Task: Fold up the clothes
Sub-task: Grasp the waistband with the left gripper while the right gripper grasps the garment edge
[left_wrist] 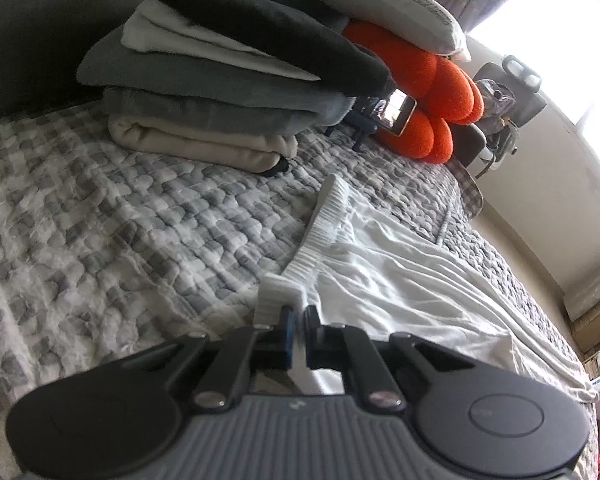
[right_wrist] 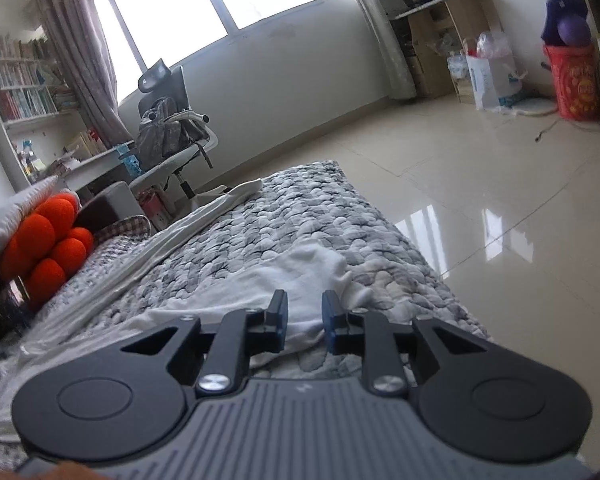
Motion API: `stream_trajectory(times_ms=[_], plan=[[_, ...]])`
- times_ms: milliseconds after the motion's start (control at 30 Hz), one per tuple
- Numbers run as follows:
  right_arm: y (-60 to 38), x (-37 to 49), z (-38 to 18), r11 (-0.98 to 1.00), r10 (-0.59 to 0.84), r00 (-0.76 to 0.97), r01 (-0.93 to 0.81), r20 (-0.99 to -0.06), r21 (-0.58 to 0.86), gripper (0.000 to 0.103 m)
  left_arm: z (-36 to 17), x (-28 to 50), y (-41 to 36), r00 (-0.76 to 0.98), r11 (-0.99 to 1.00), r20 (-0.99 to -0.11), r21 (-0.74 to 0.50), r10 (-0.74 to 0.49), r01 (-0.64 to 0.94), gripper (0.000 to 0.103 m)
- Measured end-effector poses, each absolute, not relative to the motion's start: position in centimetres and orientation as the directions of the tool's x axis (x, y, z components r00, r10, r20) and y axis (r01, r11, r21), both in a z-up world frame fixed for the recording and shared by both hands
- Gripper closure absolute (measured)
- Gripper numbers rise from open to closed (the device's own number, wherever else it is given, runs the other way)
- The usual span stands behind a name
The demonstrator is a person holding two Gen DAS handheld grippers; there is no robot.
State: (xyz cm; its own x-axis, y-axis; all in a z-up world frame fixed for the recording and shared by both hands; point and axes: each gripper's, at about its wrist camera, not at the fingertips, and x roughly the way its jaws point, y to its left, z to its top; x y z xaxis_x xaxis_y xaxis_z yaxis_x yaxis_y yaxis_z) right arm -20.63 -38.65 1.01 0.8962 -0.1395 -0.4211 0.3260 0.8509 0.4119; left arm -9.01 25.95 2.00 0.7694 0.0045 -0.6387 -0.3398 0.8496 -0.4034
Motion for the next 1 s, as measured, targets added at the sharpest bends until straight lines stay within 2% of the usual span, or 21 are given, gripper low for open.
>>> stream_trajectory(times_ms=[33, 233, 333, 367, 800, 1000], plan=[[-38.4, -20.4, 1.0, 0.858, -0.142, 0.895, 0.325, -0.424, 0.399, 0.079, 2.0, -8.9, 25.9, 0.767, 0.852, -0.641, -0.398, 0.007, -0.340, 0.098], [-37.5, -19.4, 0.9, 0.878, -0.163, 0.888, 0.329, -0.430, 0.347, 0.094, 1.9, -8.8, 25.8, 0.754, 0.855, -0.656, -0.368, 0.039, -0.365, 0.098], [-37.5, -19.2, 1.0, 0.881, -0.175, 0.891, 0.332, -0.420, 0.337, 0.100, 1.8, -8.8, 26.2, 0.759, 0.843, -0.652, -0.403, 0.008, -0.355, 0.098], [-37.5, -19.1, 1.1, 0.880, -0.176, 0.892, 0.332, -0.416, 0.339, 0.101, 1.9, -8.7, 26.3, 0.760, 0.842, -0.650, -0.410, 0.001, -0.351, 0.102], [-38.7, -18.7, 3.4, 0.875, -0.203, 0.914, 0.330, -0.352, 0.354, 0.102, 2.4, -8.9, 26.7, 0.765, 0.807, -0.644, -0.451, 0.002, -0.381, 0.102], [-38.5, -19.5, 1.8, 0.864, -0.187, 0.890, 0.350, -0.416, 0.361, 0.099, 2.7, -9.1, 26.4, 0.772, 0.815, -0.636, -0.438, 0.017, -0.379, 0.102]])
